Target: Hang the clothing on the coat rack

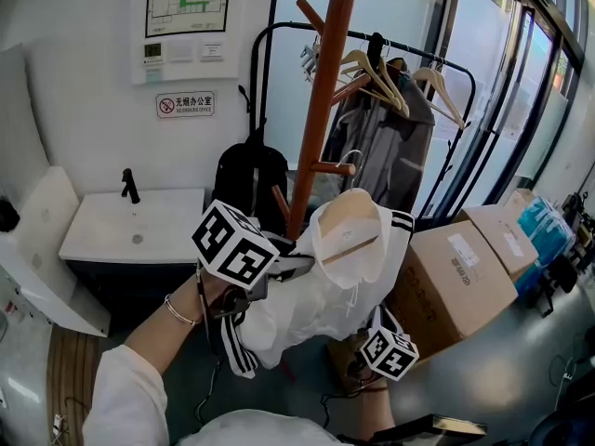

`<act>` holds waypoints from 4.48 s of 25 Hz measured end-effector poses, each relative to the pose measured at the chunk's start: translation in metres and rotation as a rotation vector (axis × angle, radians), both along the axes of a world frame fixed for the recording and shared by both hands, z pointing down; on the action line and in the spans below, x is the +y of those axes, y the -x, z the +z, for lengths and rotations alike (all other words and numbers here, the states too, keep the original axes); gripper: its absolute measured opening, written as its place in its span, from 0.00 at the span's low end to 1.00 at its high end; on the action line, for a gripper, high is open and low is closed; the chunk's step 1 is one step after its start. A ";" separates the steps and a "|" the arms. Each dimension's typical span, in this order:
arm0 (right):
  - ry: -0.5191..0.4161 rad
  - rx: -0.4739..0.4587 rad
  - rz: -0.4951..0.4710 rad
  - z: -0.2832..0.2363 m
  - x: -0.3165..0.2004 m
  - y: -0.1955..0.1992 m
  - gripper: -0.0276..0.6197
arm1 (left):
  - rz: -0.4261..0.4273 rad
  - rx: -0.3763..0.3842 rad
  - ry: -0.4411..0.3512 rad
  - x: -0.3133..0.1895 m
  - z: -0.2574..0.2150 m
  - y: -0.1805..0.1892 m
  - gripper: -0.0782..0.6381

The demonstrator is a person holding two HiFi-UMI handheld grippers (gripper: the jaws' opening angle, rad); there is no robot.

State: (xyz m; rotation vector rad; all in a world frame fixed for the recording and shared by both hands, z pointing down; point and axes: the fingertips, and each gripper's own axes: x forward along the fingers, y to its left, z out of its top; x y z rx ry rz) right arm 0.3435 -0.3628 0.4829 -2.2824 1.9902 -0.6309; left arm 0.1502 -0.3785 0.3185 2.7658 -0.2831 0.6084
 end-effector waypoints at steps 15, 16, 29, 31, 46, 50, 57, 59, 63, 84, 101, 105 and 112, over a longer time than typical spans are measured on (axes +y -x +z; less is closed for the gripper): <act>0.028 0.007 -0.014 0.008 -0.015 0.003 0.08 | -0.032 -0.002 0.036 -0.023 0.019 0.011 0.14; 0.030 0.009 -0.017 0.008 -0.016 0.004 0.08 | -0.034 -0.006 0.035 -0.024 0.020 0.012 0.14; 0.049 0.019 -0.033 0.012 -0.022 0.012 0.08 | -0.064 -0.003 0.035 -0.039 0.032 0.023 0.14; 0.052 0.019 -0.034 0.013 -0.022 0.013 0.08 | -0.066 -0.001 0.038 -0.040 0.033 0.024 0.14; 0.071 0.028 -0.052 0.019 -0.028 0.022 0.08 | -0.086 -0.021 0.048 -0.049 0.051 0.030 0.14; 0.075 0.028 -0.060 0.021 -0.031 0.027 0.08 | -0.081 -0.011 0.038 -0.050 0.052 0.033 0.14; 0.078 0.030 -0.076 0.023 -0.035 0.036 0.08 | -0.116 -0.035 -0.038 -0.058 0.057 0.040 0.15; 0.078 0.032 -0.080 0.022 -0.035 0.040 0.08 | -0.135 -0.056 -0.084 -0.061 0.060 0.042 0.15; 0.080 0.036 -0.087 0.023 -0.034 0.044 0.08 | -0.170 -0.086 -0.187 -0.067 0.065 0.044 0.15; 0.081 0.054 -0.100 0.017 -0.021 0.067 0.08 | -0.327 -0.046 -0.308 -0.070 0.062 0.063 0.31; 0.075 0.079 -0.134 0.011 -0.025 0.117 0.08 | -0.344 -0.001 -0.427 -0.052 0.034 0.097 0.43; 0.073 0.085 -0.125 0.010 -0.027 0.126 0.08 | -0.316 0.025 -0.437 -0.044 0.029 0.103 0.43; 0.068 0.095 -0.106 0.007 -0.025 0.142 0.08 | -0.324 0.129 -0.402 -0.034 0.024 0.115 0.43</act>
